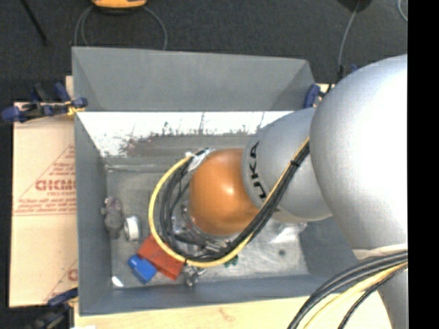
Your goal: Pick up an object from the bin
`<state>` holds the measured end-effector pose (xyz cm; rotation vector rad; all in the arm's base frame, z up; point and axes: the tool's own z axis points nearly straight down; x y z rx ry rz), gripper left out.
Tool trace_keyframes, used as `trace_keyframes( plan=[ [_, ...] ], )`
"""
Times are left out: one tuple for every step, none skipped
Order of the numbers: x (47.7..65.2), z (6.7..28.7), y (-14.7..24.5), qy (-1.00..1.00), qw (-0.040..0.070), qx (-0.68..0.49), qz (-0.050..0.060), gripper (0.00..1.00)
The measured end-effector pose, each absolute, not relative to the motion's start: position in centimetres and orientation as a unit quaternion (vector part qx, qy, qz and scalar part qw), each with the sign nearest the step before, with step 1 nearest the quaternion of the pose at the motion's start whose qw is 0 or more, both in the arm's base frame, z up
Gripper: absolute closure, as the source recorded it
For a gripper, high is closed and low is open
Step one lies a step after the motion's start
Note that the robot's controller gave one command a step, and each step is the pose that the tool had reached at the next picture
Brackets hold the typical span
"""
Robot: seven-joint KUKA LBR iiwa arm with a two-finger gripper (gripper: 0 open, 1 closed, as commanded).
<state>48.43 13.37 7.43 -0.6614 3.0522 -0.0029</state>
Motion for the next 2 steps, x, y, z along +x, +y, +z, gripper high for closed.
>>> trace_keyframes(
  plan=[
    [48.21, 7.43, 16.89, 0.973, 0.011, -0.229, -0.001, 0.0],
    [48.42, 7.6, 16.96, 0.974, 0.015, -0.226, 0.001, 1.0]
  ],
)
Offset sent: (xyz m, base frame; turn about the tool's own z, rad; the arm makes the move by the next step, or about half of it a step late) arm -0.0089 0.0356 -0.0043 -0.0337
